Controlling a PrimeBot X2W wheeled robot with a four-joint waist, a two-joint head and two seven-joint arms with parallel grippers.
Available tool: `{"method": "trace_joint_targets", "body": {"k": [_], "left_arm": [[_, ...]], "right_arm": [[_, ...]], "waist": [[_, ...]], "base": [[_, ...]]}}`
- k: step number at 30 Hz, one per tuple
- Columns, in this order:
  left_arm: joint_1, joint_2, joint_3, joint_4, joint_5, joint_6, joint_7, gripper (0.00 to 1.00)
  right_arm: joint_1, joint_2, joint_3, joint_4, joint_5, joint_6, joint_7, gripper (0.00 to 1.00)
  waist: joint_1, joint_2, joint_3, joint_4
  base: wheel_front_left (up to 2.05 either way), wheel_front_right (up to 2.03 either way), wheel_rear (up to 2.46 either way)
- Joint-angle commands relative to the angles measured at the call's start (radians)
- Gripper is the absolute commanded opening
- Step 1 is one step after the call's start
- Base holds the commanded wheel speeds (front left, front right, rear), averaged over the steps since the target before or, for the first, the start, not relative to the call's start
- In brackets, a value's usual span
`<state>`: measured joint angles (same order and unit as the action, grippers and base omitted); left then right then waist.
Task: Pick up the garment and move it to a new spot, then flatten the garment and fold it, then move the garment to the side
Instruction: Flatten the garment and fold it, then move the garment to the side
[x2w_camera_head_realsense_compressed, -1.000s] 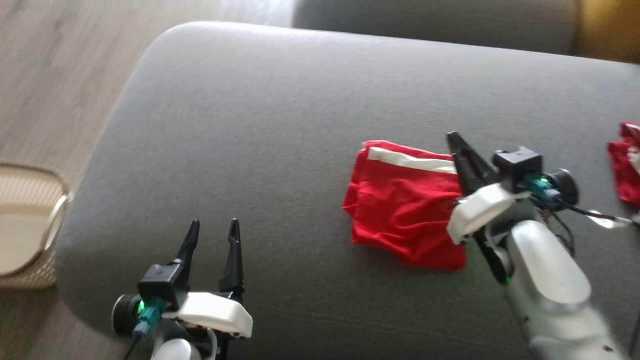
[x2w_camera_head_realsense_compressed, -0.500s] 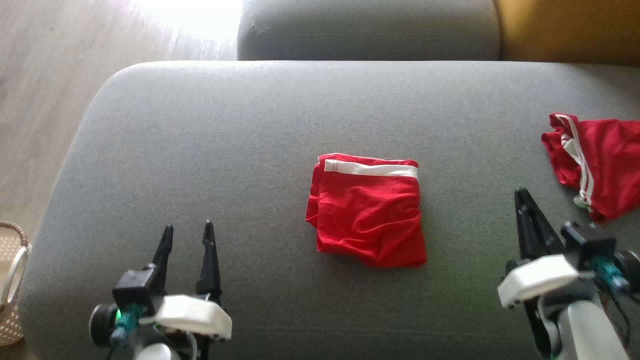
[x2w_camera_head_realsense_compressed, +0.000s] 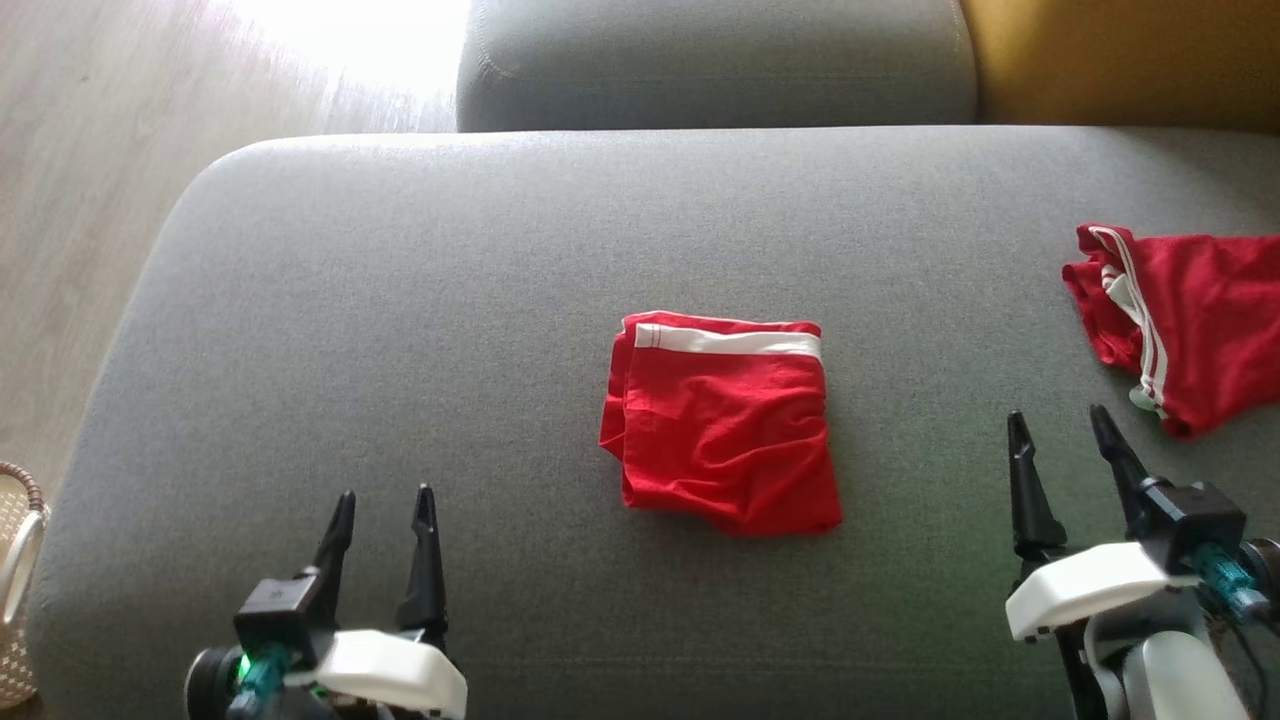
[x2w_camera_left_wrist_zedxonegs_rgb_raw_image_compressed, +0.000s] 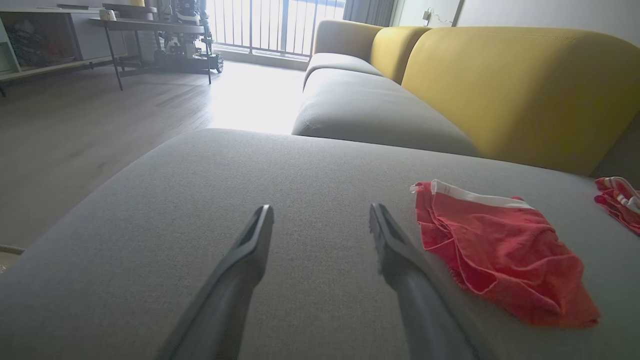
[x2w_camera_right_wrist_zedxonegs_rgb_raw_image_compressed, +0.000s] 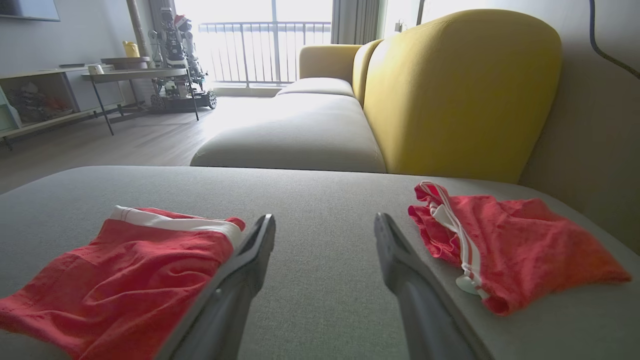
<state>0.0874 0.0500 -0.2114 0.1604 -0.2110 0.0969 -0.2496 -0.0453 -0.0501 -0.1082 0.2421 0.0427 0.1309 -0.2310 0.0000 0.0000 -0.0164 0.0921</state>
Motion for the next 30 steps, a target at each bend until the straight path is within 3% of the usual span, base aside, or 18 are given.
{"method": "trace_joint_targets", "body": {"k": [1,30], "left_arm": [[-0.017,0.0,0.03,-0.038,0.008,0.006,-0.012,1.0],[-0.015,0.0,0.015,-0.024,0.029,-0.001,-0.012,1.0]], "right_arm": [[-0.014,0.0,0.015,-0.022,0.005,0.0,-0.016,1.0],[-0.019,0.0,0.008,0.012,-0.002,0.0,-0.028,1.0]], "waist": [[0.0,0.0,0.0,0.003],[0.0,0.0,0.001,0.024]], "base": [[0.0,0.0,0.0],[0.0,0.0,0.0]]}}
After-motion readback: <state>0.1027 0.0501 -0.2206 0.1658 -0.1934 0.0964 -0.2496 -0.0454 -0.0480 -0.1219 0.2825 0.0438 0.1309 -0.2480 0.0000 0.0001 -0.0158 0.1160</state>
